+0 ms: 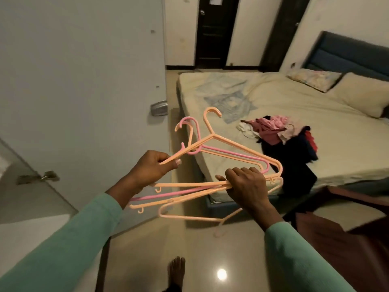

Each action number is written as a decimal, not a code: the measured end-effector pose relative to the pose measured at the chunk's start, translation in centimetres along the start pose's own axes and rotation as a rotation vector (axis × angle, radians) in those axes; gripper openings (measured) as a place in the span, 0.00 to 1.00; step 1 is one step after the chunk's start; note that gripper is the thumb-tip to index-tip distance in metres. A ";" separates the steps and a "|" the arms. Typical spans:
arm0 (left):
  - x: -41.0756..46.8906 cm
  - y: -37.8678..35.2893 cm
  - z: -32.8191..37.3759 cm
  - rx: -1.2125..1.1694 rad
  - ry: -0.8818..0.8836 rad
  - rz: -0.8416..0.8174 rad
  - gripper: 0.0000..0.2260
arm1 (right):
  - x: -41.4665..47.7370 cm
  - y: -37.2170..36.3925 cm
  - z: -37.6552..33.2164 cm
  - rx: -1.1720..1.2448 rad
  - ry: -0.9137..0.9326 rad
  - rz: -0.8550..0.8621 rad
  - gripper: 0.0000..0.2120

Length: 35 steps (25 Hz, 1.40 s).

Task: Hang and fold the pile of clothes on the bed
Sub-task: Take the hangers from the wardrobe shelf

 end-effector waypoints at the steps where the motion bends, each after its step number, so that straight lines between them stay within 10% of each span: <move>1: 2.4 -2.0 -0.2 0.002 -0.004 -0.037 0.12 | -0.5 -1.5 1.6 -0.009 -0.034 -0.057 0.20; 11: 22.4 -13.2 -0.1 0.120 0.059 -0.366 0.14 | 2.5 -11.4 13.3 -0.078 -0.282 -0.452 0.19; 16: 29.7 -16.8 0.1 0.116 0.161 -0.707 0.46 | 4.7 -17.9 17.8 -0.053 -0.411 -0.732 0.14; 21: 36.9 -20.8 -1.5 0.227 0.255 -0.891 0.43 | 8.8 -27.3 22.5 -0.054 -0.331 -0.917 0.10; 35: 61.1 -20.2 -5.9 0.878 -0.189 -0.254 0.22 | 20.5 -53.2 26.5 0.181 -0.021 -0.764 0.14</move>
Point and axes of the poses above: each hand's wrist, its own x-axis towards the middle knuckle, its own y-axis out of the back of the hand, z = x × y, the point moved 4 cm from there along x, towards the middle knuckle, and after that the axes turned 12 degrees about -x, right-handed, at the moved point
